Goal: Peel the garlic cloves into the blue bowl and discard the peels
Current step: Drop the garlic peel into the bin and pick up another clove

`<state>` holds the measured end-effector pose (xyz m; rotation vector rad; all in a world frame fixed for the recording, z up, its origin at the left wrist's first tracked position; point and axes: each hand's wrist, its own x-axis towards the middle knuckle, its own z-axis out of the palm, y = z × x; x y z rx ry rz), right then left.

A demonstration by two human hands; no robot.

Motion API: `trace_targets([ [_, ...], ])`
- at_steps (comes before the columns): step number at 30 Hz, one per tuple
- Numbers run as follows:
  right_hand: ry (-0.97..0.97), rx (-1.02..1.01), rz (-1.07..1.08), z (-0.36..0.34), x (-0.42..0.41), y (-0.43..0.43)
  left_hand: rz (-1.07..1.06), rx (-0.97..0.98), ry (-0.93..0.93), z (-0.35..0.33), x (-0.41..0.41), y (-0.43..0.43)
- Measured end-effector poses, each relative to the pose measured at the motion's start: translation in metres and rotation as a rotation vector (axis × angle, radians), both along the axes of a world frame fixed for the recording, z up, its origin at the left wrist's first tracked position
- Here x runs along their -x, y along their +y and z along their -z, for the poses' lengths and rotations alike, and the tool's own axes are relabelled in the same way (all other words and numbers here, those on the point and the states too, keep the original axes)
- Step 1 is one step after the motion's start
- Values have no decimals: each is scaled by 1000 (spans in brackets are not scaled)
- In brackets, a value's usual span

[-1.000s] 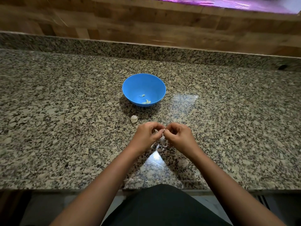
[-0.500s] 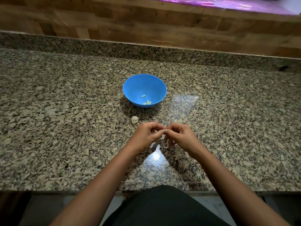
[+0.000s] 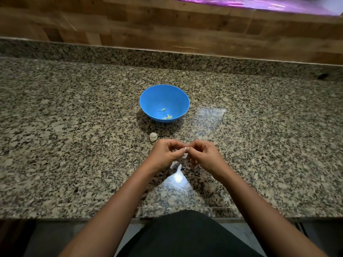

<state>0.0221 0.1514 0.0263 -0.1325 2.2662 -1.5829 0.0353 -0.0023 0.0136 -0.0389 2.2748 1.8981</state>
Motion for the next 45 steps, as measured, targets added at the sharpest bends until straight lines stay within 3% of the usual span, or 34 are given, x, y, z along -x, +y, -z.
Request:
trace_targets([
  [6,152,-168,-6,2,0,-2,7,143,37,-2,4,1],
  [11,237,-308,-67,-6,2,2,80,402,259,-2,3,4],
  [18,-316,355,191,-6,4,-4,140,481,495,-3,6,3],
  [21,-483,430,247,-7,4,-5,148,435,442,-1,6,1],
  [23,-388,362,209,-7,4,-3,90,297,280,1,7,1],
  [25,-134,141,122,-7,3,-1,-44,143,152,1,4,5],
  [27,102,-75,60,-8,2,0,-187,80,137,1,1,10],
  [30,379,-296,4,-10,-1,-2,-217,54,142,-1,-2,15],
  [36,593,-412,-43,-5,1,1,-202,-270,-15,-4,-1,19],
  [39,453,-297,-7,-6,1,1,-242,-382,-47,-7,0,23],
  [43,18,120,131,-14,1,1,-238,-264,75,-5,0,23],
  [45,-119,221,158,-16,3,2,-241,-236,72,-1,-1,23],
])
